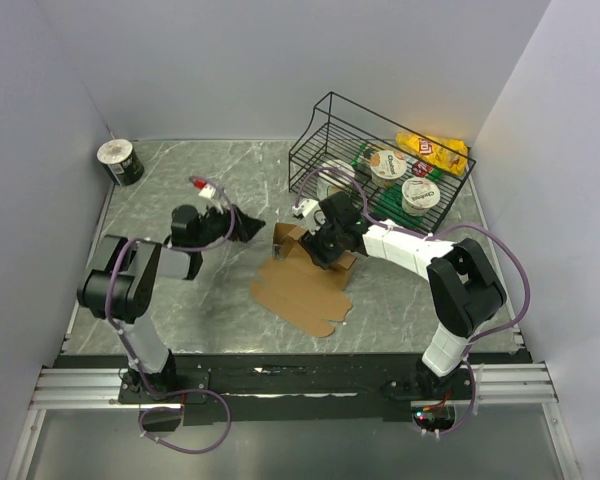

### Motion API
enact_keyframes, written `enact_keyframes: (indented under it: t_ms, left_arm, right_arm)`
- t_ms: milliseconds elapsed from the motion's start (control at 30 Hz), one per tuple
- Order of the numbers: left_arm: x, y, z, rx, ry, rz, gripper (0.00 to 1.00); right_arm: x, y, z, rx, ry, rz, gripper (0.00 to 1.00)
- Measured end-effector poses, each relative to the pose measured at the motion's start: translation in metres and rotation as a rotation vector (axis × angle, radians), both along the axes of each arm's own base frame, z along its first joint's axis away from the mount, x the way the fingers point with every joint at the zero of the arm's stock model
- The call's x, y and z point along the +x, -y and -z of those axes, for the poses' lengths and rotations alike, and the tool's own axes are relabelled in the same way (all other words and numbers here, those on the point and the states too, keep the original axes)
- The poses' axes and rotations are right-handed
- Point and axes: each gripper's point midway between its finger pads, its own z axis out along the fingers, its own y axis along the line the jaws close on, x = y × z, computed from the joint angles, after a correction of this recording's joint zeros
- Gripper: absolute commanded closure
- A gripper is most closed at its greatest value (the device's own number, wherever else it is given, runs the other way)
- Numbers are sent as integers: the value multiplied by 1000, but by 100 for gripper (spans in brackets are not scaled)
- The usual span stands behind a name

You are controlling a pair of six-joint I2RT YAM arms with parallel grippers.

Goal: Fold the paper box

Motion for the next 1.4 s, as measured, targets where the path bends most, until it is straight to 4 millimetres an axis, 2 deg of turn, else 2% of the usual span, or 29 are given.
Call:
enact_keyframes:
  t_ms: [67,133,233,333,467,633,900,1100,1233,1400]
  left_arm:
    - [22,2,-6,3,15,-12,16]
    - [37,6,-3,9,12,-15,16]
    - [51,12,13,27,-16,-4,17]
    - [54,25,38,41,-68,39,16]
    - [39,43,57,43,-116,111,18]
    - [24,62,51,24,-84,193,20]
    - [-11,63,64,-7,-111,241,27]
    - [-31,75,61,-34,-95,296,30]
    - [-41,82,57,-46,-78,326,32]
    - [-43,85,50,-57,-51,340,38]
  right_arm:
    - [0,0,0,3,0,1,35]
    - [0,-1,-1,6,1,0,35]
    - [0,-2,-1,12,-1,-2,35]
    - [-1,-3,-1,18,-5,-4,35]
    - [-1,-4,-1,20,-5,-6,35]
    - [-1,-4,-1,22,-4,-7,35]
    - [0,-5,-2,24,-2,-7,35]
    - [0,-5,-2,24,-2,-6,36]
    - [0,-5,-2,24,-2,-6,37]
    - [0,-5,-2,25,-3,-3,36]
